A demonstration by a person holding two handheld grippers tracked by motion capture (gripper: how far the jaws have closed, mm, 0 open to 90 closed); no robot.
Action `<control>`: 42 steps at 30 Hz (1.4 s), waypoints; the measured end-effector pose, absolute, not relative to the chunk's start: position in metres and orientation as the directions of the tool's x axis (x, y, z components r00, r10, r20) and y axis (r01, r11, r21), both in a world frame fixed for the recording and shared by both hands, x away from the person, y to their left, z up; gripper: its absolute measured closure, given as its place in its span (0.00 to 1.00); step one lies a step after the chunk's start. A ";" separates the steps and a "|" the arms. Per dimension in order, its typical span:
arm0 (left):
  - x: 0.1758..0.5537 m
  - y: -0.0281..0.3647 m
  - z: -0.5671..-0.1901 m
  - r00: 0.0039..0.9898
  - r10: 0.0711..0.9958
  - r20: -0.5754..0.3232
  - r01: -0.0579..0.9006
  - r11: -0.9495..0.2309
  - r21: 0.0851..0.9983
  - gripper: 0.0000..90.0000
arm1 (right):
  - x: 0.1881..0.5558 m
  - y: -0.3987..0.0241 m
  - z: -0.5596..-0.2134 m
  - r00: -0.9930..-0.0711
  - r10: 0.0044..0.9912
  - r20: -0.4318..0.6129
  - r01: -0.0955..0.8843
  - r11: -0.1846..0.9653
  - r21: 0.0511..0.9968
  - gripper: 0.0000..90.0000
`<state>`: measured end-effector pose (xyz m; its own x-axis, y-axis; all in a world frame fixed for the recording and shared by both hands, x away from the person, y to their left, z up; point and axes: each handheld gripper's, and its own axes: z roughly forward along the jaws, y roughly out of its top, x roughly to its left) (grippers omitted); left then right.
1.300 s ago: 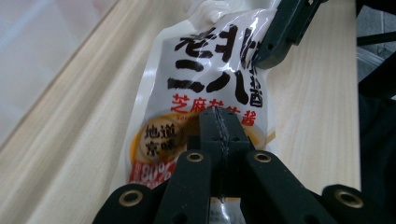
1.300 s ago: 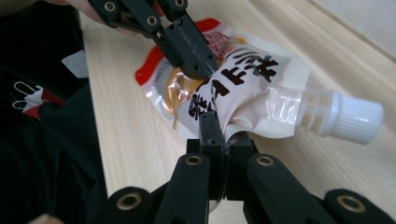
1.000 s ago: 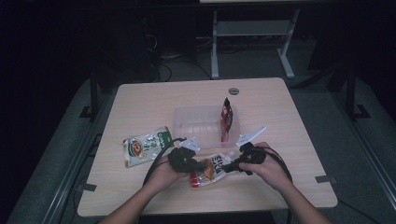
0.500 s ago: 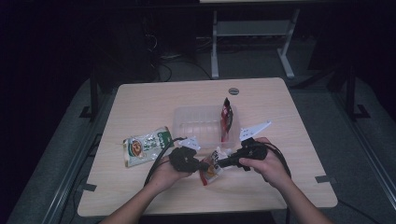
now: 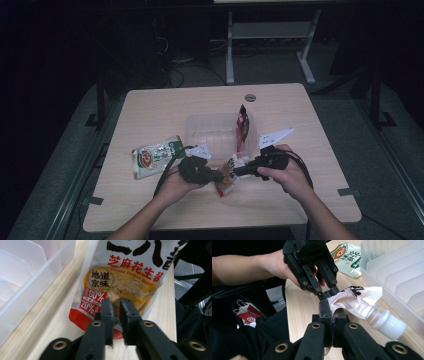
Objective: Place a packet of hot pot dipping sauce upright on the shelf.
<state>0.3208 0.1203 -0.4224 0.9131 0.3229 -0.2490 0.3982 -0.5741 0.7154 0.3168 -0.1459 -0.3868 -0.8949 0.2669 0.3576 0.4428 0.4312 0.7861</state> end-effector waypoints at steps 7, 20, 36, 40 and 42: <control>0.309 0.139 -0.417 0.911 0.328 -0.250 0.402 -0.576 0.712 0.62 | 0.317 -0.145 -0.378 -0.902 0.270 0.339 0.427 0.432 0.794 0.99; 0.289 0.180 -0.430 0.886 0.386 -0.256 0.445 -0.558 0.701 0.33 | 0.327 -0.143 -0.353 -0.923 0.268 0.276 0.372 0.441 0.816 0.99; 0.287 0.185 -0.438 0.892 0.388 -0.233 0.433 -0.582 0.689 0.24 | 0.356 -0.144 -0.322 -0.919 0.313 0.241 0.361 0.418 0.833 0.99; 0.288 0.186 -0.438 0.899 0.379 -0.219 0.419 -0.596 0.686 0.24 | 0.365 -0.145 -0.316 -0.913 0.336 0.232 0.363 0.405 0.839 0.99; 0.289 0.187 -0.437 0.900 0.378 -0.216 0.415 -0.596 0.687 0.24 | 0.370 -0.145 -0.314 -0.910 0.347 0.228 0.363 0.400 0.841 0.99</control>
<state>0.2891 0.1866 -0.4375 0.9004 0.3776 -0.2162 0.4151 -0.5962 0.6872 0.3695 -0.1454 -0.3142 -0.9097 0.3474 0.2277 0.3634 0.4000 0.8414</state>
